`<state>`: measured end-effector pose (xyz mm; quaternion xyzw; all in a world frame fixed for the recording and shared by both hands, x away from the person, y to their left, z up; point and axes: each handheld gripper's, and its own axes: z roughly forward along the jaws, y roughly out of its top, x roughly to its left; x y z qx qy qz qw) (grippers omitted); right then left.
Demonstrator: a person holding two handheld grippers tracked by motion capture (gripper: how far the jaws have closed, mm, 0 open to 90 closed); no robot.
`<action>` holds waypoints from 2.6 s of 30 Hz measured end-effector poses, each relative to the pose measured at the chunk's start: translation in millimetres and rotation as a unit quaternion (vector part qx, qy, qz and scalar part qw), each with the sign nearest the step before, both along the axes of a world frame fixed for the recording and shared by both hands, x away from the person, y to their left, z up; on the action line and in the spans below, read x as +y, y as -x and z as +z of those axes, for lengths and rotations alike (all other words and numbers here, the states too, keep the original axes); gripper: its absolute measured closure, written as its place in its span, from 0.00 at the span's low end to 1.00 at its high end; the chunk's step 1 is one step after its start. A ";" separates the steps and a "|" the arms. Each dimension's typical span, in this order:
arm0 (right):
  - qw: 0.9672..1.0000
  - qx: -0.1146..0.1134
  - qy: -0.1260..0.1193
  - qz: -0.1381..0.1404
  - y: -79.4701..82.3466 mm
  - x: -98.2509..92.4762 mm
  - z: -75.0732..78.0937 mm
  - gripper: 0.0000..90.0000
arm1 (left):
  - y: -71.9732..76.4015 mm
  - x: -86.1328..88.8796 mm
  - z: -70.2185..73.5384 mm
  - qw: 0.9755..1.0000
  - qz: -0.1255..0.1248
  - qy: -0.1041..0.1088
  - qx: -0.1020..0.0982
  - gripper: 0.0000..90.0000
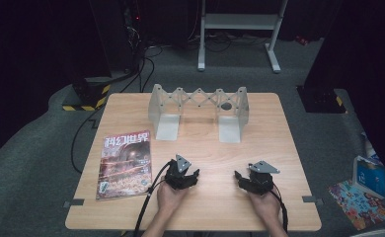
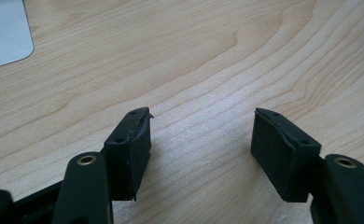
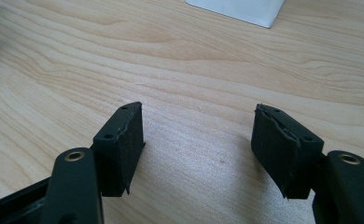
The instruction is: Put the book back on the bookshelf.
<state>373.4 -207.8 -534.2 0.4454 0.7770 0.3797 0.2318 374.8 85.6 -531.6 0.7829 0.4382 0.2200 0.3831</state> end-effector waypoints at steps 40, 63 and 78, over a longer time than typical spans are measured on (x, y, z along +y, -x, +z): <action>1.000 -0.001 0.001 0.000 -0.3 -0.4 0.0 0.38 | -2.5 -1.0 -0.2 1.000 -0.005 0.002 0.000 0.41; 1.000 0.000 0.000 0.000 -0.4 -0.3 0.1 0.38 | -3.4 17.1 11.0 1.000 -0.004 0.015 0.015 0.40; 1.000 0.000 0.000 0.000 -0.3 -0.3 0.1 0.38 | 3.2 41.1 24.8 0.999 0.016 0.029 -0.003 0.40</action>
